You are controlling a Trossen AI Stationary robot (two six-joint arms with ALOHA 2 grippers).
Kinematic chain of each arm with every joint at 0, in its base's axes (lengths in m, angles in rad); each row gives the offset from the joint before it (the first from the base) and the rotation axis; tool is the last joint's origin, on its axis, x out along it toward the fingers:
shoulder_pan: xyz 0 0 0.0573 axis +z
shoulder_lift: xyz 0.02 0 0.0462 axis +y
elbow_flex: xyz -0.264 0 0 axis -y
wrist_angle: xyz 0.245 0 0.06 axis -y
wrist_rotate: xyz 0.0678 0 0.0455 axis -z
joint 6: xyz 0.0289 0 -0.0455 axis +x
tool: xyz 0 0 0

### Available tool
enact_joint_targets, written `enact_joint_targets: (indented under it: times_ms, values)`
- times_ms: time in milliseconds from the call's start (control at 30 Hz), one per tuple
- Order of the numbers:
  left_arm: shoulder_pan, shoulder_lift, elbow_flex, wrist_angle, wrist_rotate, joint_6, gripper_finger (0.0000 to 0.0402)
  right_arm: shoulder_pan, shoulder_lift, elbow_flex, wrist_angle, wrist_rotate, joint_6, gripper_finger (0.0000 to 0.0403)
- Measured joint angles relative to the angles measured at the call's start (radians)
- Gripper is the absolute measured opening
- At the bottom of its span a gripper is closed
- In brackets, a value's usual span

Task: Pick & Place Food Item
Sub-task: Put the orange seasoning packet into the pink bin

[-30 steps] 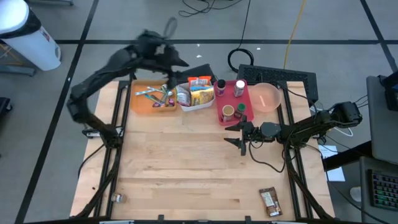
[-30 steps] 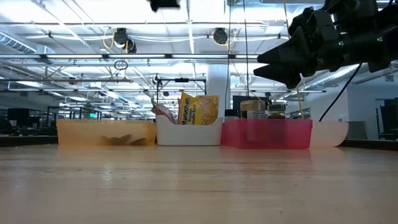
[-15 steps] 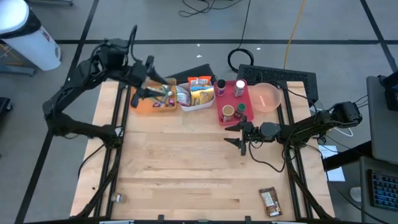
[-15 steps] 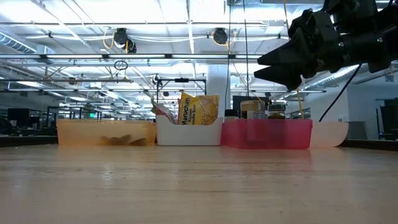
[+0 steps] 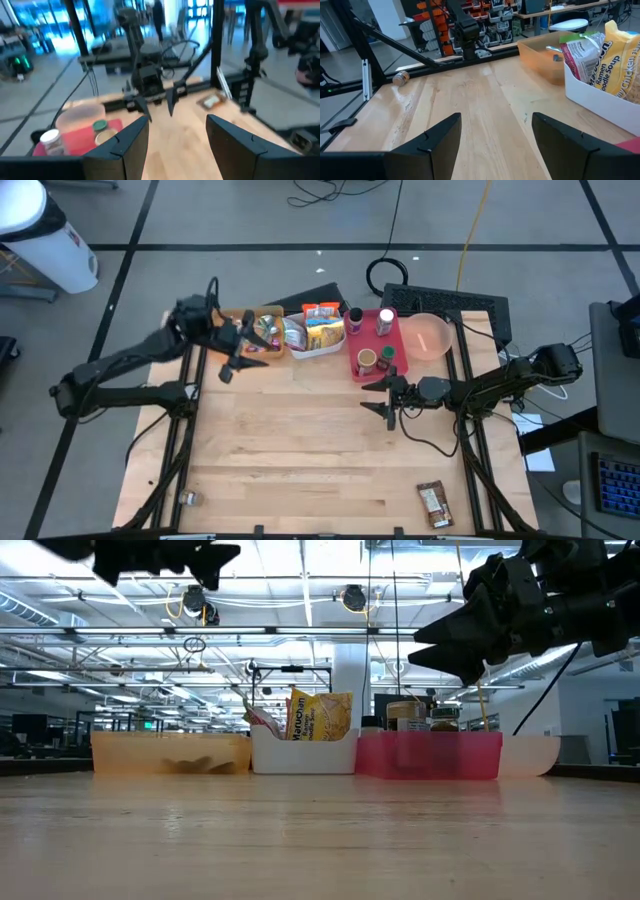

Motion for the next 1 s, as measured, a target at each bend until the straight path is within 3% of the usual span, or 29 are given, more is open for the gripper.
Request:
enact_joint_targets:
  times_ms: [233, 400, 567, 733, 867, 1000]
  values:
    - [-0.074, 0.03, -0.322, 0.658, -0.014, -0.272, 0.0207, 0.0, 0.0, 0.0, 0.014, -0.002, 0.0, 0.0238]
    - [-0.194, 0.125, -0.45, 0.912, -0.048, -0.498, 0.0207, 0.0, 0.0, 0.0, 0.011, -0.001, 0.0, 0.0238]
    - [-0.359, 0.247, -0.495, 1.023, -0.179, -0.534, 0.0207, 0.0, 0.0, 0.0, 0.046, -0.001, 0.0, 0.0238]
    - [-0.508, 0.376, -0.494, 1.086, -0.44, -0.387, 0.0207, 0.0, 0.0, 0.0, 0.067, -0.009, 0.012, 0.0238]
    - [-0.585, 0.465, -0.485, 1.159, -0.588, -0.293, 0.0207, 0.0, 0.0, 0.0, 0.063, -0.141, 0.096, 0.0238]
    - [-0.633, 0.523, -0.439, 1.193, -0.612, -0.35, 0.0207, 0.035, 0.0, 0.0, 0.042, -0.317, 0.173, 0.0238]
